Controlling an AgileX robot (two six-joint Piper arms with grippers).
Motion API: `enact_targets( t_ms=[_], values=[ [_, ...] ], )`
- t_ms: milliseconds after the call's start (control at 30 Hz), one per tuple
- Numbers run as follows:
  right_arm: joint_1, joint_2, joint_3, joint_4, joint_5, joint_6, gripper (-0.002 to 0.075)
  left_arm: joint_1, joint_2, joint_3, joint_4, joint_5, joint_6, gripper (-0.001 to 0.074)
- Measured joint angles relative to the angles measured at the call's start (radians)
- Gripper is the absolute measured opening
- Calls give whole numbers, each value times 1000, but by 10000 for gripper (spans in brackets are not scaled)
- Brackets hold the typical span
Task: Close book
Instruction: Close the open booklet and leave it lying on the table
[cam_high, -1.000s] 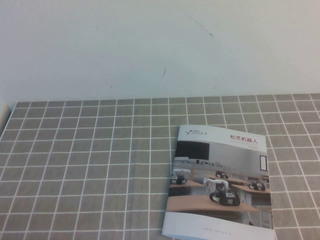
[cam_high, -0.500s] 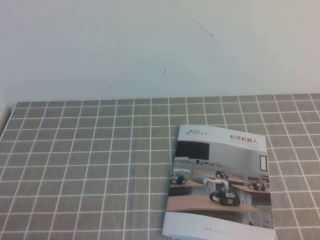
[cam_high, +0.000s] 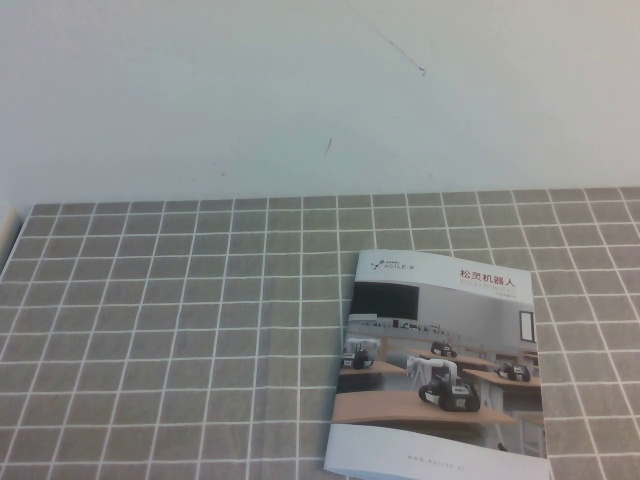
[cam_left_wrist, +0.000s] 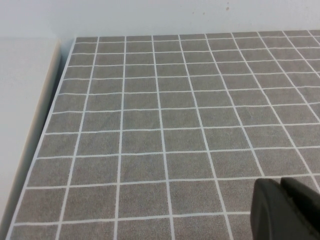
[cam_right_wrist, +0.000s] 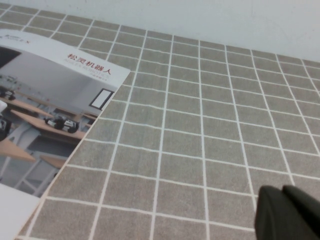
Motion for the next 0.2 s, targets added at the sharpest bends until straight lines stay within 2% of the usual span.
enact_targets(
  t_ms=[200],
  values=[
    [0, 0, 0, 0, 0, 0, -3, -9, 0, 0, -1, 0, 0, -4]
  ],
)
